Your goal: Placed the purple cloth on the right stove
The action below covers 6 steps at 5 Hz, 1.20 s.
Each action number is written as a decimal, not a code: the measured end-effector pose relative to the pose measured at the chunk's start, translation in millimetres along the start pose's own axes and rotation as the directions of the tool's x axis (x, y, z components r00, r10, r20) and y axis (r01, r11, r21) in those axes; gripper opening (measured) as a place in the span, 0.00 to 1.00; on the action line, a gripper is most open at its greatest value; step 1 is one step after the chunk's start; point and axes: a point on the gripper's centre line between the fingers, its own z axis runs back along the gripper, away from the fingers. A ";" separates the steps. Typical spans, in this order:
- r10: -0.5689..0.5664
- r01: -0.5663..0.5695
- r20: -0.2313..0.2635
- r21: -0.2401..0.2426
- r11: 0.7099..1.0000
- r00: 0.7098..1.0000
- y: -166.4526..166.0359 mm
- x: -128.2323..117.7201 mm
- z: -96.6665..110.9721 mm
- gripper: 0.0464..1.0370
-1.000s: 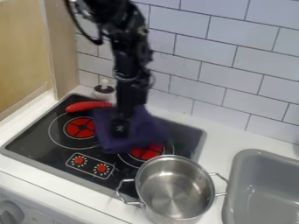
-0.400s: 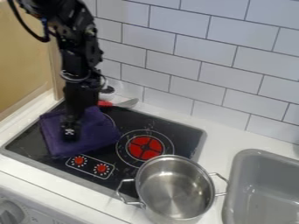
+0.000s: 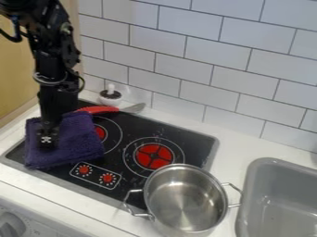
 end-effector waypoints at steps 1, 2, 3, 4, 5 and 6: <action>0.002 -0.002 0.014 0.019 1.000 1.000 -1.6 -1.6 9.2 0.96; -0.009 0.008 0.027 0.037 0.999 1.000 -0.2 -1.4 15.4 0.96; -0.027 0.025 0.047 0.043 0.999 0.999 -0.1 1.0 19.0 0.96; -0.045 0.035 0.097 0.103 0.994 0.994 4.1 4.9 38.8 0.96; -0.080 0.058 0.146 0.149 0.987 0.986 10.7 10.3 56.9 0.96; -0.088 0.064 0.147 0.162 0.985 0.985 13.2 10.3 60.2 0.96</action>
